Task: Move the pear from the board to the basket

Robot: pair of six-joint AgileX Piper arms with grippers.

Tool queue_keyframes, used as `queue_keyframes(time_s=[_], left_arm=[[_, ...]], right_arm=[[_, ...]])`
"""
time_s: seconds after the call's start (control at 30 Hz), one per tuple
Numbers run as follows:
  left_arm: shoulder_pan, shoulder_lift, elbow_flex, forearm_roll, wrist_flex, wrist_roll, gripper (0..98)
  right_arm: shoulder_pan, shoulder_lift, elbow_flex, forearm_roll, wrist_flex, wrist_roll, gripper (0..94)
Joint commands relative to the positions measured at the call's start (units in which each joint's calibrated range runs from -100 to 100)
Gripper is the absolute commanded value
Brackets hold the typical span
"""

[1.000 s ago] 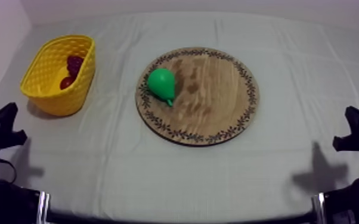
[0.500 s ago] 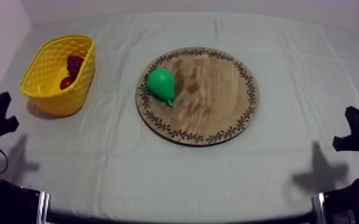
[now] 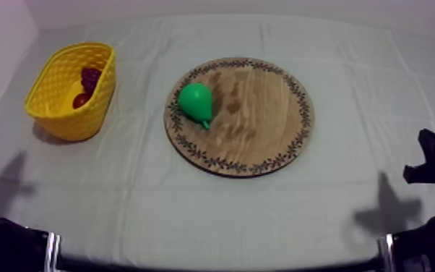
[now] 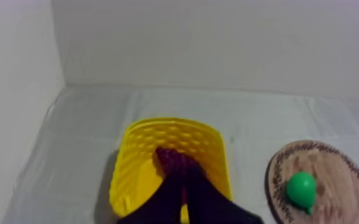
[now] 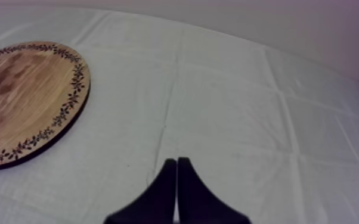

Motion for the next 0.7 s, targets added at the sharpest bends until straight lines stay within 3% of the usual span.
queue_keyframes(time_s=[0.0,0.43,0.67], left_arm=[[0.39,4.99,-9.89,-0.03,1.93,0.23,0.0],[5.18,24.86,-33.8,-0.51,5.98,3.13,0.0],[9.62,35.12,-43.27,-1.83,11.94,5.37,0.0]], right_arm=[[0.01,-0.05,0.05,0.02,-0.06,0.0,0.5],[0.09,-0.05,0.05,0.02,-0.06,0.0,0.5],[0.09,-0.05,0.05,0.02,-0.06,0.03,0.5]])
